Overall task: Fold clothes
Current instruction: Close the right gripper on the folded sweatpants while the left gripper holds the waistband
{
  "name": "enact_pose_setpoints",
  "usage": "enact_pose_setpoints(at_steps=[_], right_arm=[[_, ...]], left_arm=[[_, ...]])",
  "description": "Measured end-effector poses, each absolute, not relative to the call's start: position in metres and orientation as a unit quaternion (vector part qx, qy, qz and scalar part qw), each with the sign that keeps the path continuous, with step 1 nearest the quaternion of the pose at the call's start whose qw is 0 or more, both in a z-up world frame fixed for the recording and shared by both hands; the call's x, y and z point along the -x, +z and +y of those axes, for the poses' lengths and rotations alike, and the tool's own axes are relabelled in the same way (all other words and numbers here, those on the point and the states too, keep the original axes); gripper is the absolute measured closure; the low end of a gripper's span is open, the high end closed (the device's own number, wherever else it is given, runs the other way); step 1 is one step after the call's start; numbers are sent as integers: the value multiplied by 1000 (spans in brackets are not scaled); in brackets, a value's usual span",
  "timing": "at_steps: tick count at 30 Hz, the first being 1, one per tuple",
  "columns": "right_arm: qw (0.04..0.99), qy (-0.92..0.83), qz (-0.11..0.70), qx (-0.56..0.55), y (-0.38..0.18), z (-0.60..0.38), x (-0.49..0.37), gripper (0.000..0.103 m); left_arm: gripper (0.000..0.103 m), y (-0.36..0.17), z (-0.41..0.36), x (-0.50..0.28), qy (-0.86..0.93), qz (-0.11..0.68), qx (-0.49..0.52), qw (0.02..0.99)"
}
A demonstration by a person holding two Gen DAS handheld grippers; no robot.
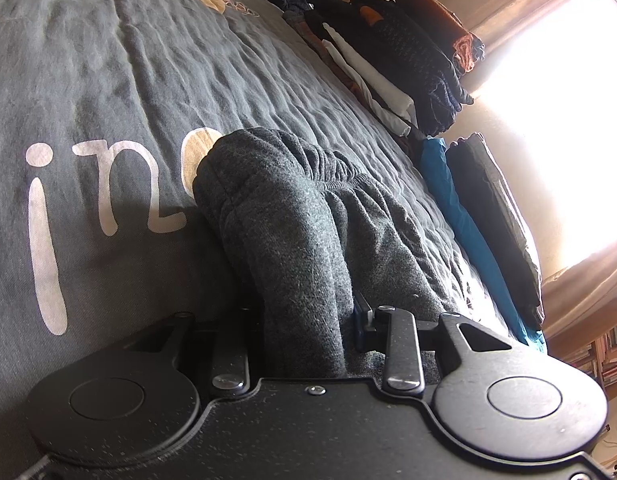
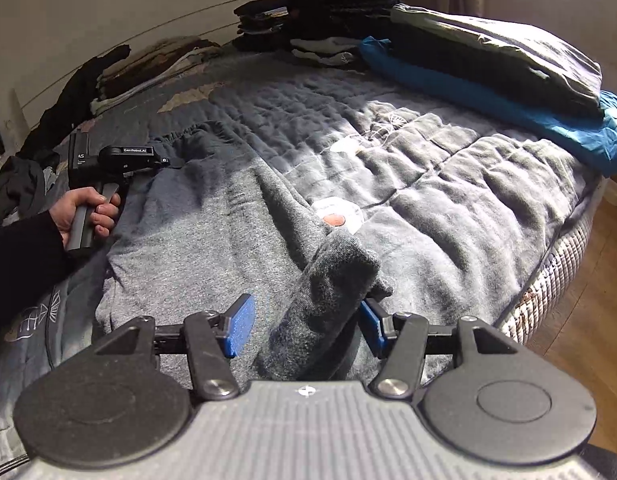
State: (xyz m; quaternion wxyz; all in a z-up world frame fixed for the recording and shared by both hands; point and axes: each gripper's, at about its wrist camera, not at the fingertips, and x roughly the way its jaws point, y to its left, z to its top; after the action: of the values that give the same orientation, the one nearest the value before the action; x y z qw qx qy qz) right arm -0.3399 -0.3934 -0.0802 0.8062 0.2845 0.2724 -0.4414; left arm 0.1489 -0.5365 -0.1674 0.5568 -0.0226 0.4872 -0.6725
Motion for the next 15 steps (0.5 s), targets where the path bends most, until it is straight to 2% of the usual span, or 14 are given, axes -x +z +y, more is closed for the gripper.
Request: enact_pose_setpoints(at_steps=[2, 4, 7, 8, 9, 12, 15], right_arm=[[804, -443, 267, -293, -79, -397, 344, 46], [792, -441, 282, -313, -88, -405, 345, 41], [768, -431, 282, -381, -114, -424, 353, 37], [757, -428, 278, -407, -123, -431, 357, 33], [753, -428, 267, -422, -126, -434, 361, 27], [741, -425, 235, -464, -135, -442, 372, 22], [726, -421, 202, -505, -143, -450, 383, 22]], left_arm=[[70, -168, -536, -149, -673, 487, 24, 557], [70, -168, -536, -149, -673, 486, 25, 557], [70, -167, -536, -148, -672, 486, 24, 558], [70, -167, -536, -148, -672, 486, 24, 558], [70, -167, -536, -148, -672, 486, 24, 558], [70, -169, -536, -149, -673, 487, 28, 556], [70, -169, -536, -149, -673, 487, 29, 556]])
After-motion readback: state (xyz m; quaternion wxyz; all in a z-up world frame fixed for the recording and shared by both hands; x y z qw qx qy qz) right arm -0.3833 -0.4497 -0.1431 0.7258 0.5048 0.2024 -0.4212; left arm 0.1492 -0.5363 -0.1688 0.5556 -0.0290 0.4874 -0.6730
